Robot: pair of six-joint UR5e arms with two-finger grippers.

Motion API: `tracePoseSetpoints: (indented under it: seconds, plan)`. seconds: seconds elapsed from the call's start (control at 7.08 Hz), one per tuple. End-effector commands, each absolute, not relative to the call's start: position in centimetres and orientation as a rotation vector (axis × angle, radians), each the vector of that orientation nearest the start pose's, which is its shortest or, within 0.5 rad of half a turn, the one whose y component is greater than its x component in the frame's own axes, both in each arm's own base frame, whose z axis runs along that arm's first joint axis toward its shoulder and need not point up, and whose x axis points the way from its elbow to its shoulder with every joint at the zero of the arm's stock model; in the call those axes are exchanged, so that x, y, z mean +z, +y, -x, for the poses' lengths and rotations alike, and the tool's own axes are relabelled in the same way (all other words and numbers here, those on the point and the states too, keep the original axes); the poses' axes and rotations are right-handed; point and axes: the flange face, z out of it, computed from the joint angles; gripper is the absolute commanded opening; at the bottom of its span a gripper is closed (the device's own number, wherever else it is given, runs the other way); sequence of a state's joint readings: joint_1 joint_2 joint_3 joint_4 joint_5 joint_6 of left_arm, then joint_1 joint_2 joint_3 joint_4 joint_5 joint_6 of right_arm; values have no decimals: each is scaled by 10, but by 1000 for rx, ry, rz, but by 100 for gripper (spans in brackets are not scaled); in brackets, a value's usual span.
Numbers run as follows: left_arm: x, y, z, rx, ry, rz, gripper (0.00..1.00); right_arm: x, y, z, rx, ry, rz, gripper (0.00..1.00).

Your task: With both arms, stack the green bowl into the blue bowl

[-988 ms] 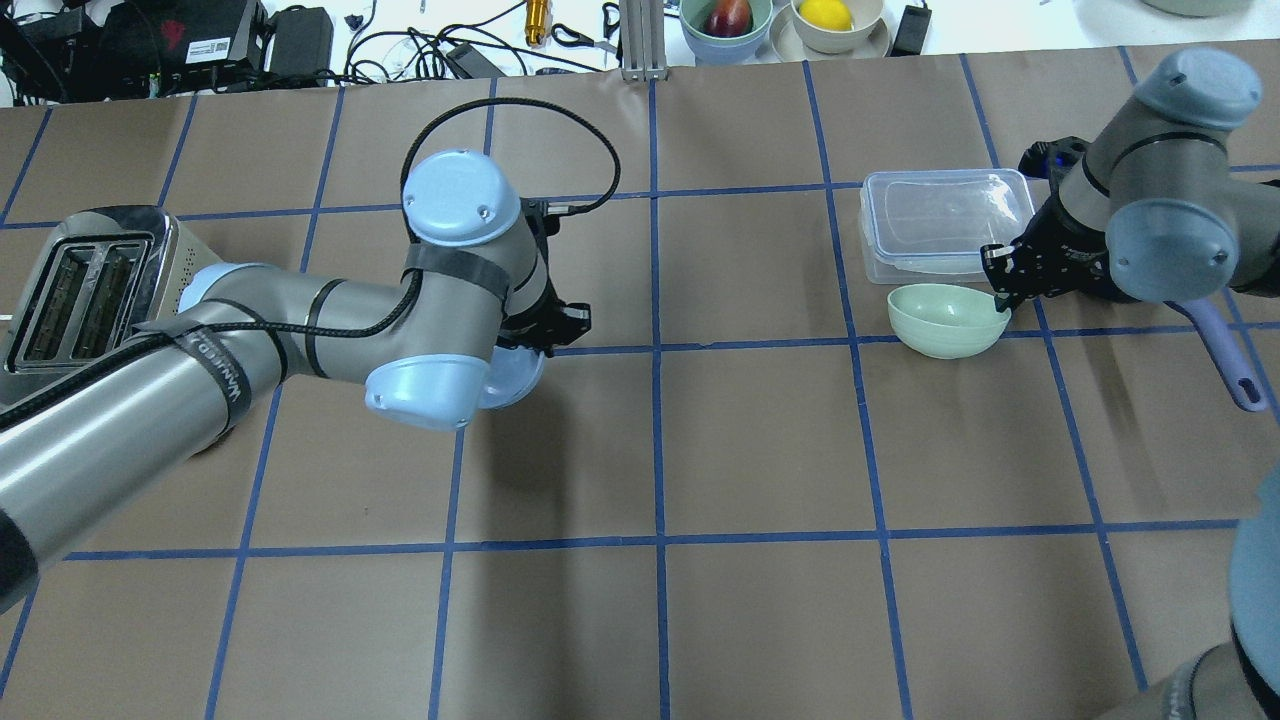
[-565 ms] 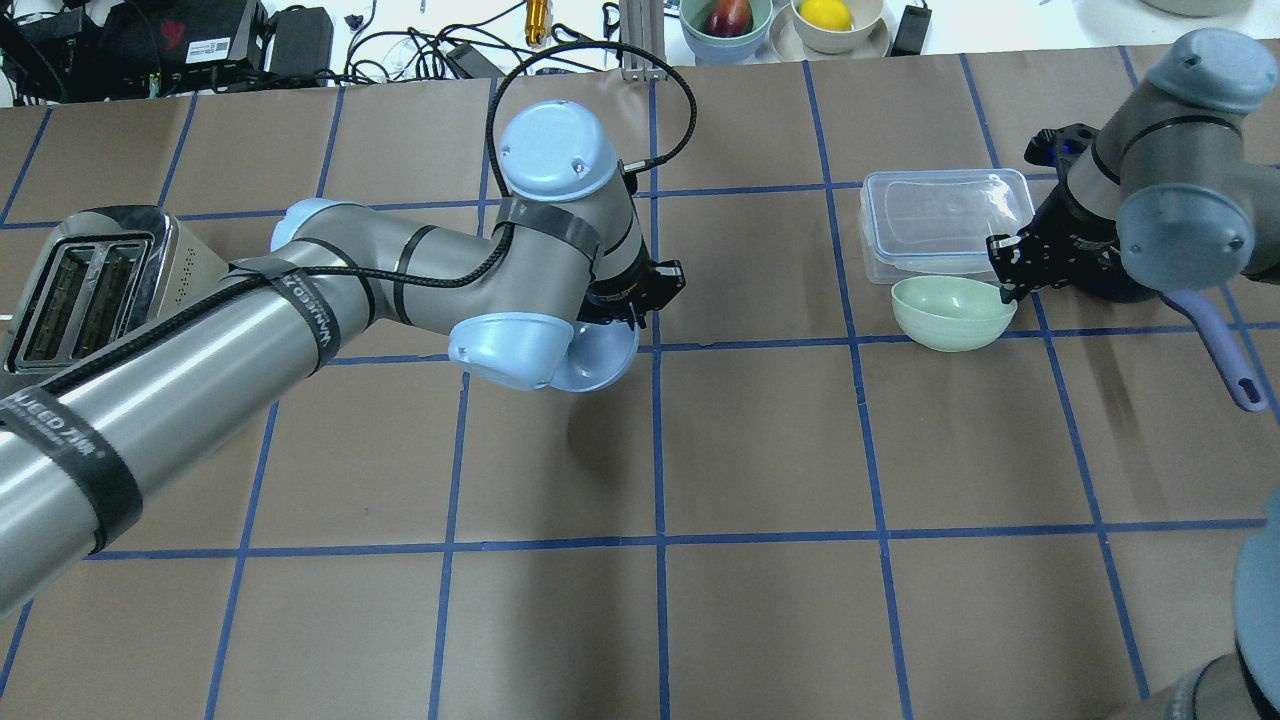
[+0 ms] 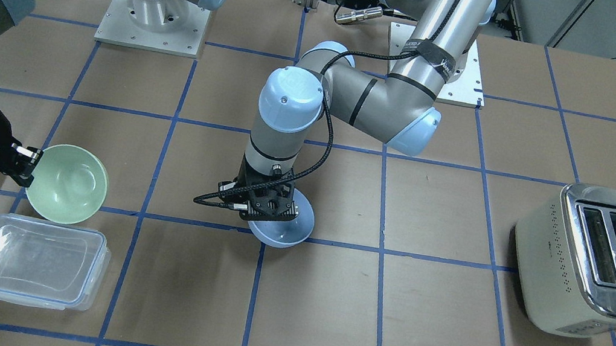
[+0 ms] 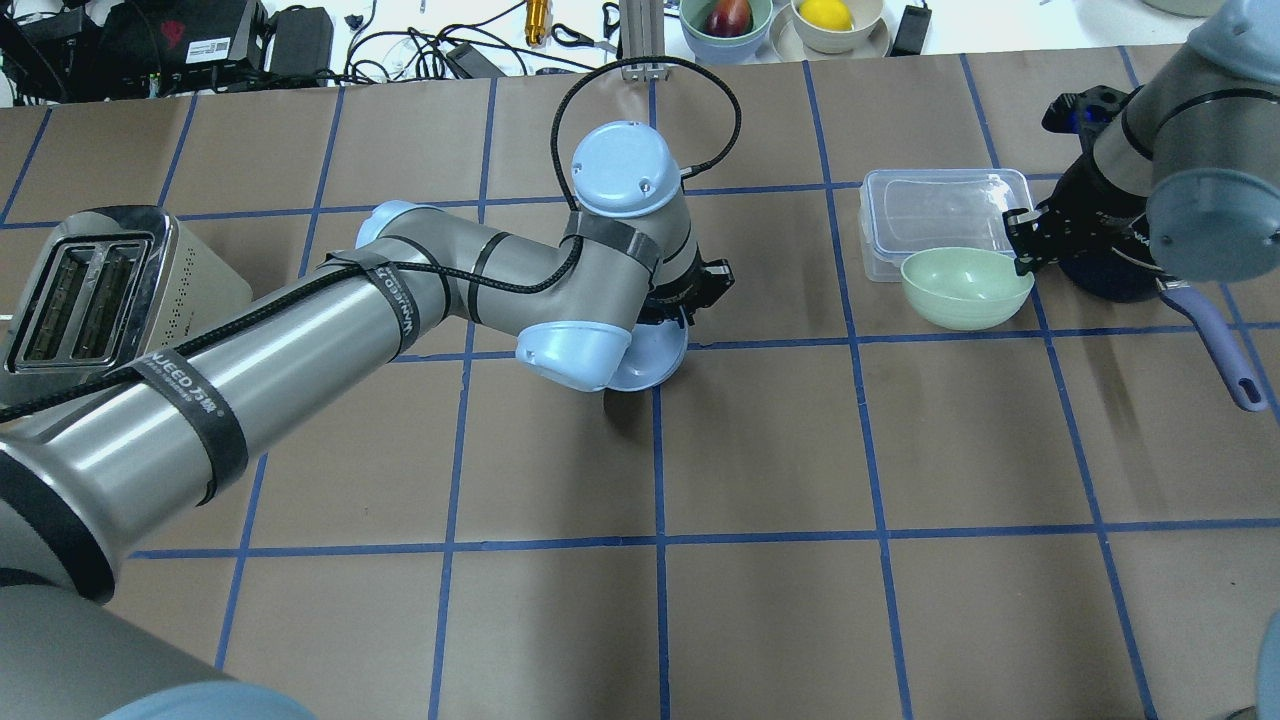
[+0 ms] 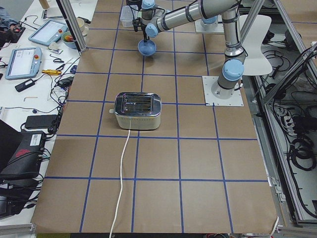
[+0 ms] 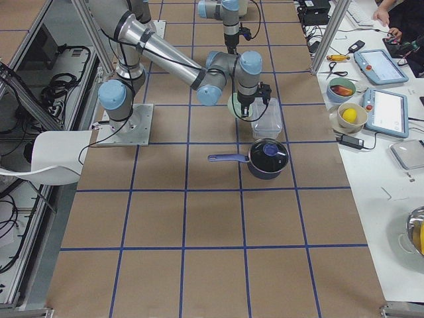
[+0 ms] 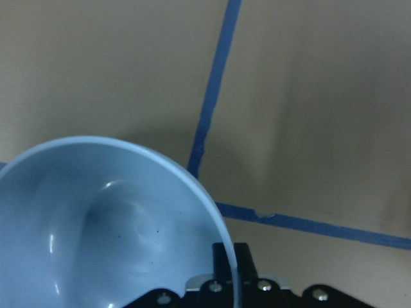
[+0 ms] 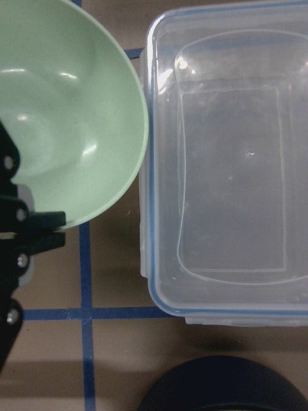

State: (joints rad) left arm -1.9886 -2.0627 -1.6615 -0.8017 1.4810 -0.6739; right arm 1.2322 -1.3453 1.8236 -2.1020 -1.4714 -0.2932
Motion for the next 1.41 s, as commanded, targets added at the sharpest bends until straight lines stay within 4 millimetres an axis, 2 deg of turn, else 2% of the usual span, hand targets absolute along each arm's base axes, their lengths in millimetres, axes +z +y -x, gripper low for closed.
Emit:
tracePoseSetpoints:
  seconds: [0.0, 0.14, 0.28, 0.42, 0.56, 0.71, 0.85, 0.99, 1.13, 1.27]
  plan:
    - [235, -537, 401, -191, 3290, 419, 54, 310, -560, 42, -149, 3031, -54, 0]
    - [261, -535, 400, -254, 3299, 426, 73, 317, -556, 41, -125, 3025, -56, 0]
    - [277, -537, 390, -302, 3290, 417, 85, 332, -551, 38, -162, 3024, -49, 0]
    - [302, -546, 361, -418, 3223, 226, 86, 335, -553, 32, -202, 2962, -41, 0]
    - [338, -550, 324, -430, 3188, 99, 92, 342, -558, 24, -289, 2932, -7, 0]
    - [367, -550, 282, -372, 3162, 56, 100, 345, -566, 11, -394, 2905, 44, 0]
    - [398, -546, 235, -296, 3138, -56, 100, 351, -570, -6, -462, 2879, 78, 0]
    - [433, -534, 190, -257, 3127, -70, 100, 356, -572, -39, -541, 2875, 160, 0]
    - [469, -513, 163, -238, 3124, -87, 100, 359, -567, -98, -550, 2852, 209, 0]
    - [492, -494, 160, -278, 3118, -79, 100, 365, -562, -148, -648, 2833, 287, 0]
